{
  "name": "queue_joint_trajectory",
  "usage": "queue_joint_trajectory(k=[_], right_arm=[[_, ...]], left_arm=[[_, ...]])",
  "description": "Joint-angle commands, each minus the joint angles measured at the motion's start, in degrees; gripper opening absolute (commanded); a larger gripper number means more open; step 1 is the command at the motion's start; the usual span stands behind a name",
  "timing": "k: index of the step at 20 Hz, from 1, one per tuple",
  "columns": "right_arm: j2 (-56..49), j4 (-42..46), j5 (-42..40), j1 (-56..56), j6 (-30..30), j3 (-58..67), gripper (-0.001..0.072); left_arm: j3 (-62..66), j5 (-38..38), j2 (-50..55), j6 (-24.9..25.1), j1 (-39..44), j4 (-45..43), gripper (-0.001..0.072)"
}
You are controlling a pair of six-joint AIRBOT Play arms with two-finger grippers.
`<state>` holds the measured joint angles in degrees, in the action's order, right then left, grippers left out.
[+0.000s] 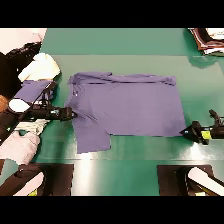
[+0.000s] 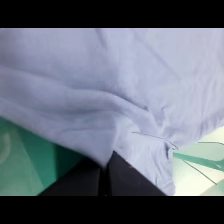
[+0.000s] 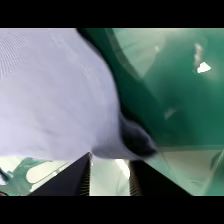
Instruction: Fold the shirts.
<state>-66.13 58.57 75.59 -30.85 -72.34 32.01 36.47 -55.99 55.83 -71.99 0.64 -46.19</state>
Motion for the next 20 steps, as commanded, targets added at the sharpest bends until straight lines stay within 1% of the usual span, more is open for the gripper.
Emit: queue_joint_trajectory(k=[1,2,3,4,6,9,12,14,18,20], right_arm=[[-0.7,-0.5,-6.3,4.5,0.4,-0.4,0.0234],[0.4,-0.5,-7.6,5.6,0.4,-0.3,0.0106],[1.9,-0.5,-8.5,6.3,0.4,-0.3,0.0032],[3.5,-0.5,-8.5,7.1,0.4,0.3,0.0014],[6.9,-0.5,-6.7,8.9,0.4,4.0,0.0014],[12.1,-0.6,-4.9,12.6,-0.1,15.9,0.0013],[15.6,-0.5,-5.5,16.9,-1.3,33.5,0.0013],[16.7,-0.4,-5.6,18.1,-1.8,46.5,0.0013],[17.8,0.2,-5.5,18.1,-1.9,70.1,0.0013],[17.7,0.6,-4.9,18.1,-1.9,79.9,0.0013]], left_arm=[[0.1,-0.2,-0.1,0.0,0.0,-0.1,0.0025],[0.1,-0.2,-0.1,0.0,0.0,-0.1,0.0025],[0.1,-0.2,-0.1,0.0,0.0,-0.1,0.0025],[0.2,-0.4,-0.1,-0.1,0.0,-0.1,0.0024],[2.8,-1.7,-0.4,-0.2,0.0,-0.3,0.0024],[15.0,-4.3,-2.1,-2.5,0.0,-4.3,0.0024],[35.1,-7.9,-3.4,-3.1,0.0,-9.3,0.0025],[49.7,-9.1,-3.5,-3.1,0.0,-10.7,0.0025],[76.9,-8.5,-3.5,-3.3,0.0,-11.7,0.0025],[87.2,-7.0,-3.5,-6.2,0.0,-12.4,0.0025]])
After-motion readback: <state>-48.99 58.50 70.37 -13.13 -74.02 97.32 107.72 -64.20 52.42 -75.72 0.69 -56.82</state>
